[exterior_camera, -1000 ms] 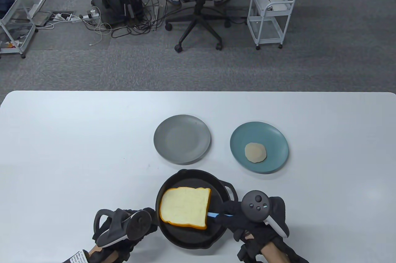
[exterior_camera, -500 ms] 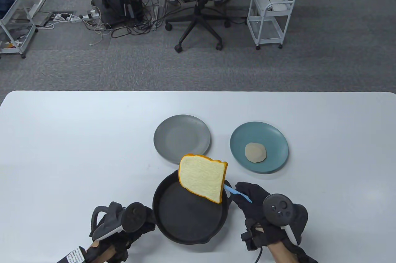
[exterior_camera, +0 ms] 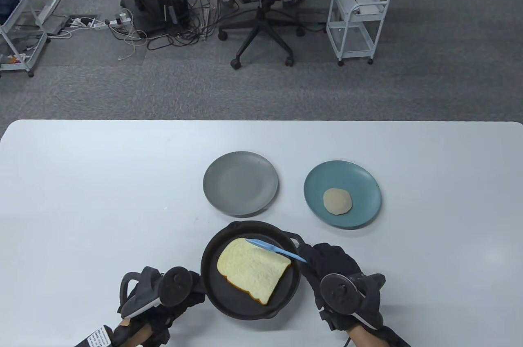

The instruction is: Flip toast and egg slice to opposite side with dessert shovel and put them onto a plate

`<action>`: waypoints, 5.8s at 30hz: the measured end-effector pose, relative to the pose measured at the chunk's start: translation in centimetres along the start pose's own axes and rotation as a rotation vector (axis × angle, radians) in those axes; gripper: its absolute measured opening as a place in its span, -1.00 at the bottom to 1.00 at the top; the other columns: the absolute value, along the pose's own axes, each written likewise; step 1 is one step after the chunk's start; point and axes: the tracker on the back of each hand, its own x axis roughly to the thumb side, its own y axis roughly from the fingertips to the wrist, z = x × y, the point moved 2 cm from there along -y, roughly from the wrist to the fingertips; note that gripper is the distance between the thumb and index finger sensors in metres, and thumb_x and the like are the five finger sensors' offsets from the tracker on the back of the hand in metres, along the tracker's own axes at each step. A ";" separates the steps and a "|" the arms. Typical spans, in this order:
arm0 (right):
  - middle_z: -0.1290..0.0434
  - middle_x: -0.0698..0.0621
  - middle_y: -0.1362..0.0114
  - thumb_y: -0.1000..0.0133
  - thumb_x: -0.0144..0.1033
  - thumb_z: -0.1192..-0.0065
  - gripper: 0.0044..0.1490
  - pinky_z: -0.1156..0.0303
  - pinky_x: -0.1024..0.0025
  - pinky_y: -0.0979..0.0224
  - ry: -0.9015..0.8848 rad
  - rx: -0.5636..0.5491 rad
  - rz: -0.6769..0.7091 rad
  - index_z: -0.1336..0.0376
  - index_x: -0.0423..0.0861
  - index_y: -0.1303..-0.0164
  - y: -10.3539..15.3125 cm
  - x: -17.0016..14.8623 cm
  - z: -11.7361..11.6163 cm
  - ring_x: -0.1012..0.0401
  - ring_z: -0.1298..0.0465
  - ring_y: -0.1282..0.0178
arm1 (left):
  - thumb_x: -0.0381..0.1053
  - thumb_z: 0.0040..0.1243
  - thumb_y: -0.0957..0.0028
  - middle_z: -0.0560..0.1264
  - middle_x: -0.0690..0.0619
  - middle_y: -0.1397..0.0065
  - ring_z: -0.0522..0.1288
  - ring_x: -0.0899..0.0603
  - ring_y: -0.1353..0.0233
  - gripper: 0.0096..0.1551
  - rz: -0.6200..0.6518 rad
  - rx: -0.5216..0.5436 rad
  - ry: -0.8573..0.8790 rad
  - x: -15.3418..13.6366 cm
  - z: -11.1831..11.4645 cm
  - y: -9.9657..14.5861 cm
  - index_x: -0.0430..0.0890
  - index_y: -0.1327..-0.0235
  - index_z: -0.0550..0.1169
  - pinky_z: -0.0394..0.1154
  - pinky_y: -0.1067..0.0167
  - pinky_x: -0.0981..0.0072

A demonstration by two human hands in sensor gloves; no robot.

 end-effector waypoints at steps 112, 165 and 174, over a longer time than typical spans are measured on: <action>-0.70 0.17 0.14 0.03 -0.02 -0.37 -0.37 -0.60 0.16 -0.05 -0.448 0.098 -0.421 -0.47 -0.09 -0.18 -0.3 -5.6 1.7 0.14 -0.71 0.07 | 0.34 0.36 0.29 0.71 0.27 0.64 0.65 0.04 0.72 -0.39 -0.112 0.064 -0.033 -0.4 -1.4 0.8 0.07 0.04 0.73 0.68 0.43 0.18; -0.64 0.10 -0.09 -0.08 -0.15 -0.25 -0.37 -0.51 0.08 -0.25 0.555 -0.093 -0.622 -0.33 -0.09 -0.36 -5.5 -11.6 -1.3 0.06 -0.63 -0.17 | 0.39 0.33 0.33 0.70 0.28 0.65 0.65 0.04 0.72 -0.34 -0.033 0.040 -0.033 0.8 -0.9 1.0 0.08 0.04 0.73 0.69 0.41 0.18; -0.64 0.10 -0.10 -0.09 -0.14 -0.25 -0.37 -0.52 0.08 -0.24 0.525 -0.093 -0.690 -0.33 -0.09 -0.37 -4.9 -13.7 -0.5 0.06 -0.63 -0.17 | 0.40 0.33 0.33 0.70 0.28 0.65 0.66 0.04 0.72 -0.34 -0.035 0.048 -0.034 0.7 -1.0 1.0 0.08 0.04 0.73 0.69 0.41 0.18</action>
